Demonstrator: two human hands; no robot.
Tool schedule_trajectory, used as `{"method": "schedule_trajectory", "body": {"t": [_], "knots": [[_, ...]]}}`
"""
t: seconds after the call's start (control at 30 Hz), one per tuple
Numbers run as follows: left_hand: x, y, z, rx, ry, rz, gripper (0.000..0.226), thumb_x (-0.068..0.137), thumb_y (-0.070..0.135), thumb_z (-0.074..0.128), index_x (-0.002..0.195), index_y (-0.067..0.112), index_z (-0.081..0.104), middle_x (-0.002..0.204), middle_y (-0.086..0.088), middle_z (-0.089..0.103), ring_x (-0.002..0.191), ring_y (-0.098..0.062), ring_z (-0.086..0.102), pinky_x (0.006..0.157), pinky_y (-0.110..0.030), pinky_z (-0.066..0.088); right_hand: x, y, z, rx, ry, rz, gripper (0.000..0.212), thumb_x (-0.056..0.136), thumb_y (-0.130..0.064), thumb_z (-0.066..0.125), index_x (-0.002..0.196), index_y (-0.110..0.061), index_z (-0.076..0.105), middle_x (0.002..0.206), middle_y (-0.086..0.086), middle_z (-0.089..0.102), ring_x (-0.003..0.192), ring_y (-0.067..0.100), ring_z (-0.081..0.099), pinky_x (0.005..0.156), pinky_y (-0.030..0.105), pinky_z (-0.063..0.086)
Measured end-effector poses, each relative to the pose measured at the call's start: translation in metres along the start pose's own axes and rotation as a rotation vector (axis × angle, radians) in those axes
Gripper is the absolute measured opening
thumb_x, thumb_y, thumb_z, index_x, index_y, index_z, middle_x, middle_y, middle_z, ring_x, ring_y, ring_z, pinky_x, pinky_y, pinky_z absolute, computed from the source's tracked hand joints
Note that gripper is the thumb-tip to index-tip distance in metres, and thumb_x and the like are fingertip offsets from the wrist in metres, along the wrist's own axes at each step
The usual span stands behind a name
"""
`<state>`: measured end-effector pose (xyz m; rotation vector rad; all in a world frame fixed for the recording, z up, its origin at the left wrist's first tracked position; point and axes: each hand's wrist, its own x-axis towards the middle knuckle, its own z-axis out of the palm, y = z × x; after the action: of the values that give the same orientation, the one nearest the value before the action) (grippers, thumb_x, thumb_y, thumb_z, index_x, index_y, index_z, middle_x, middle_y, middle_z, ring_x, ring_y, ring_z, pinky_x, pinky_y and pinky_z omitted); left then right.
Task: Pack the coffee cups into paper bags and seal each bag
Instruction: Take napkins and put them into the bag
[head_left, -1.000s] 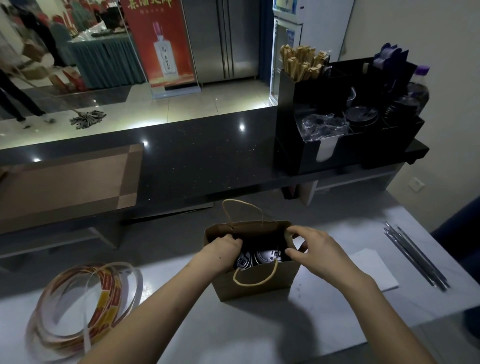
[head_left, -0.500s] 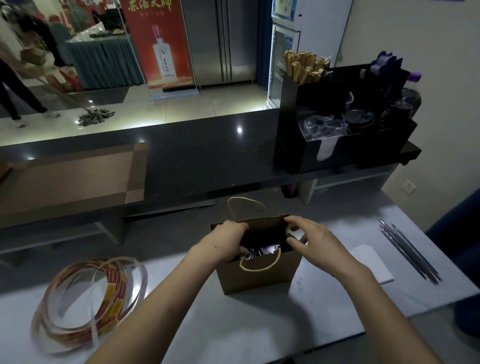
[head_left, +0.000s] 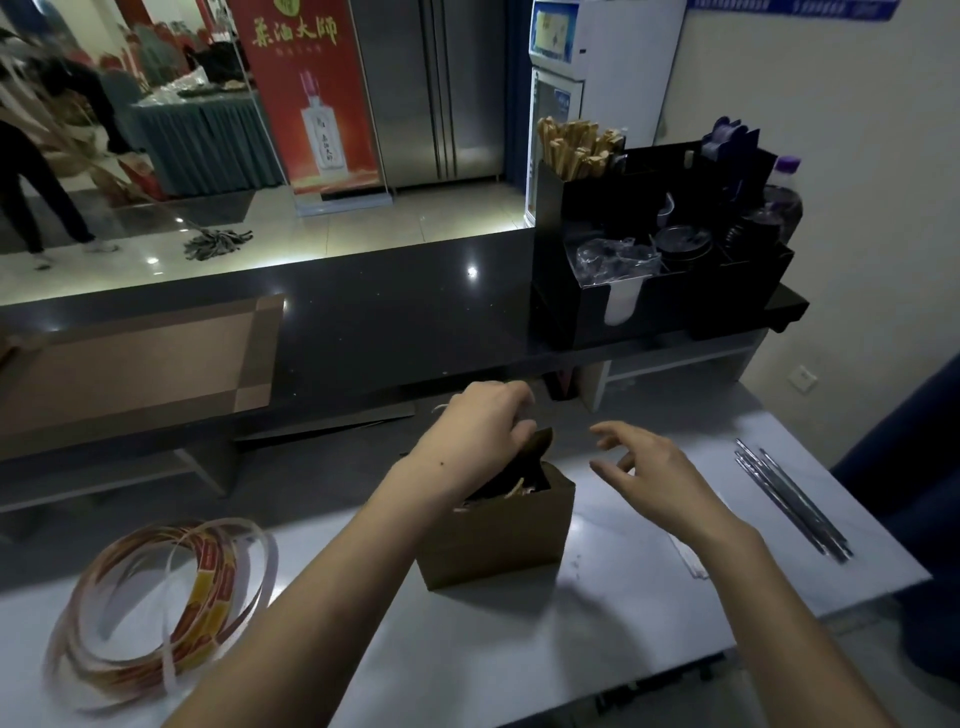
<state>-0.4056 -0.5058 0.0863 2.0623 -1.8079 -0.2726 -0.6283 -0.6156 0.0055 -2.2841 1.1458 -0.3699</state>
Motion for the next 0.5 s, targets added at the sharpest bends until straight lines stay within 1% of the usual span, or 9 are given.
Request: {"method": "schedule_trajectory", "body": {"t": [0.1, 0.17, 0.3, 0.43, 0.5], "knots": [[0.017, 0.029, 0.011, 0.003, 0.015, 0.023, 0.024, 0.101, 0.030, 0.060, 0.123, 0.019, 0.064, 0.111, -0.001, 0.066, 0.101, -0.023, 0.065, 0.090, -0.044, 0.056, 0.002, 0.024, -0.017, 0.029, 0.002, 0.000, 0.043, 0.100, -0.038, 0.066, 0.142, -0.037, 0.053, 0.120, -0.017, 0.062, 0.092, 0.003, 0.065, 0.086, 0.034, 0.058], [0.029, 0.047, 0.022, 0.011, -0.001, 0.009, 0.023, 0.101, 0.028, 0.060, 0.122, 0.019, 0.064, 0.111, -0.002, 0.066, 0.100, -0.023, 0.064, 0.089, -0.044, 0.056, 0.002, 0.041, -0.026, 0.071, 0.020, 0.003, 0.039, 0.100, -0.036, 0.066, 0.137, -0.036, 0.055, 0.115, -0.018, 0.062, 0.091, 0.003, 0.065, 0.087, 0.036, 0.057], [0.054, 0.081, 0.053, 0.008, -0.025, -0.014, 0.020, 0.101, 0.028, 0.061, 0.119, 0.019, 0.064, 0.110, -0.002, 0.066, 0.098, -0.023, 0.064, 0.087, -0.044, 0.056, 0.003, 0.083, -0.040, 0.127, 0.058, 0.018, 0.029, 0.100, -0.031, 0.064, 0.129, -0.029, 0.059, 0.111, -0.014, 0.062, 0.094, 0.003, 0.064, 0.086, 0.034, 0.056], [0.075, 0.105, 0.094, -0.002, -0.080, -0.069, 0.023, 0.103, 0.026, 0.058, 0.123, 0.018, 0.063, 0.110, -0.001, 0.066, 0.096, -0.021, 0.065, 0.087, -0.040, 0.058, 0.006, 0.129, -0.050, 0.123, 0.066, 0.021, 0.023, 0.101, -0.027, 0.064, 0.123, -0.022, 0.063, 0.109, -0.009, 0.065, 0.092, 0.000, 0.063, 0.082, 0.028, 0.052], [0.082, 0.112, 0.119, -0.004, -0.105, -0.107, 0.022, 0.101, 0.022, 0.057, 0.121, 0.016, 0.064, 0.109, -0.002, 0.067, 0.095, -0.023, 0.066, 0.087, -0.041, 0.058, 0.006, 0.151, -0.053, 0.119, 0.057, 0.042, 0.021, 0.101, -0.026, 0.064, 0.121, -0.021, 0.065, 0.110, -0.007, 0.066, 0.092, 0.003, 0.064, 0.082, 0.029, 0.052]]}}
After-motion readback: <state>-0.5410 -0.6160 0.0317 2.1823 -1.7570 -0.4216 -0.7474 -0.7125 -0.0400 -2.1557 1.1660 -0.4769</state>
